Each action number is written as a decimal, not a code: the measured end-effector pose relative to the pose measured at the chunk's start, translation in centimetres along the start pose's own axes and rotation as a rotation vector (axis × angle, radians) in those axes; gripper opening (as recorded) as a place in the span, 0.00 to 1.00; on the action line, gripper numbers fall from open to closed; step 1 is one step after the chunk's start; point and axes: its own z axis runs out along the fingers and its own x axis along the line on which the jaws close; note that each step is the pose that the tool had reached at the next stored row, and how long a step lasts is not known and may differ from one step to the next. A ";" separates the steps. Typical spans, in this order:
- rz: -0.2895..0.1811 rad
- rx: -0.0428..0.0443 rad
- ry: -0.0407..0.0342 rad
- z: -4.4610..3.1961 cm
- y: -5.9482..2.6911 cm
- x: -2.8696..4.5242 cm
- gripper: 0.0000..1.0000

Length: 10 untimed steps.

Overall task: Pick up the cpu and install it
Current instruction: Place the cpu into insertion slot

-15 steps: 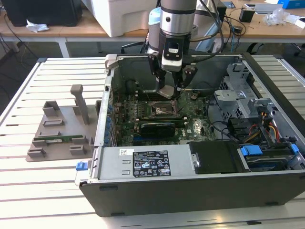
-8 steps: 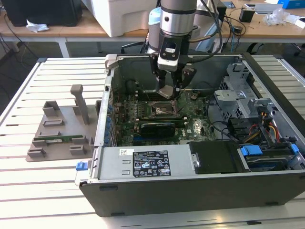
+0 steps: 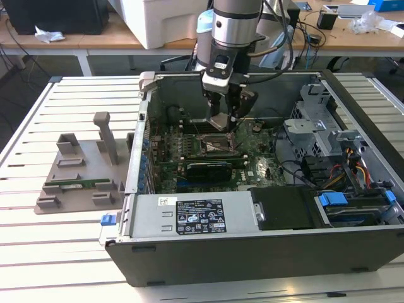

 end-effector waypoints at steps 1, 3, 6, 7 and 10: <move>0.008 0.0004 0.0002 0.00 0.00 0.00 0.55; 0.036 0.0018 0.0009 0.00 0.00 0.00 0.55; 0.059 0.0032 0.0012 0.00 0.00 0.00 0.55; 0.074 0.0039 0.0015 0.00 0.00 0.00 0.55; 0.100 0.0049 0.0026 0.01 0.00 0.00 0.55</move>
